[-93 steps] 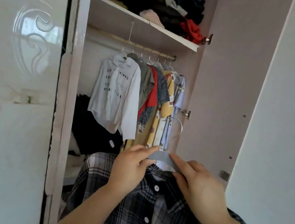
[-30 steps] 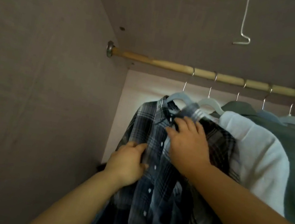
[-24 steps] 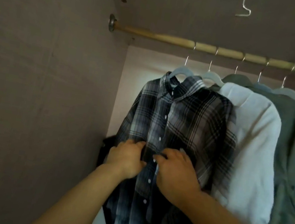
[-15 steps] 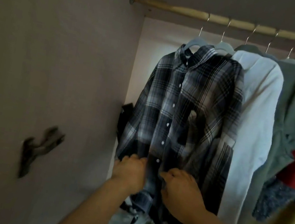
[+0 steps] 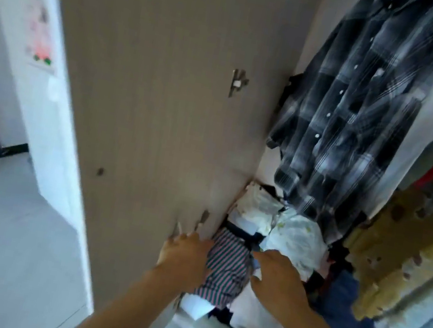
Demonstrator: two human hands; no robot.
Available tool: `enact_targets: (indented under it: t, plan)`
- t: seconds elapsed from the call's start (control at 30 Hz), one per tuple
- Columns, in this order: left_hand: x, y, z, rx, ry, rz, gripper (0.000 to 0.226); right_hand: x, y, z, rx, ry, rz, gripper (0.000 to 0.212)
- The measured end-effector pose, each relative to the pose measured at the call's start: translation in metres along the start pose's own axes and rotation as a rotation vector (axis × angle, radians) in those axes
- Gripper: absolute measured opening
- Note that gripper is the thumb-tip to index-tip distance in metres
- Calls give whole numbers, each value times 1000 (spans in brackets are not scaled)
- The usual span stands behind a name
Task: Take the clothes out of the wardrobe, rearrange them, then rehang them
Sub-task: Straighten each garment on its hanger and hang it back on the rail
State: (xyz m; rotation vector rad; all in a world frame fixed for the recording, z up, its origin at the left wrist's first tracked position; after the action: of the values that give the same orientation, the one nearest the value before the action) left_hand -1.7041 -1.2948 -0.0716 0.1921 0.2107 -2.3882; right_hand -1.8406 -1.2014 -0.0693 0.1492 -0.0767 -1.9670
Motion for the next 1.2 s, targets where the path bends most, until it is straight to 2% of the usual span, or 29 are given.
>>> enact_targets:
  t: [0.33,0.6,0.83,1.2]
  plan:
    - [-221,144,-63,-103,36,308,52,-104,191,-74,43,130,259,42]
    - [-413,290,-100,-232,40,585,53,-179,418,-111,-12,265,578,49]
    - [-584,397,-134,-379,10,906,50,-236,597,-146,-45,350,857,48]
    - [-751,527,-183,-493,-35,1352,51,-267,847,-208,-185,469,1272,51]
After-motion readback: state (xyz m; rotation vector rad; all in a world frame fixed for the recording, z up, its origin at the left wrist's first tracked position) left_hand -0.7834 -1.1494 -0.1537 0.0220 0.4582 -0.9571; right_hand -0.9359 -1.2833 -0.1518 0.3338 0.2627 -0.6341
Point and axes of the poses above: each hand's wrist, its own x-axis towards the middle knuckle, its own z-axis out of the back of the hand, y = z × x, the point moved 5 cm from there along x, towards the middle knuckle, and after that the axes turned 6 degrees about y, right-handed, at the moved point
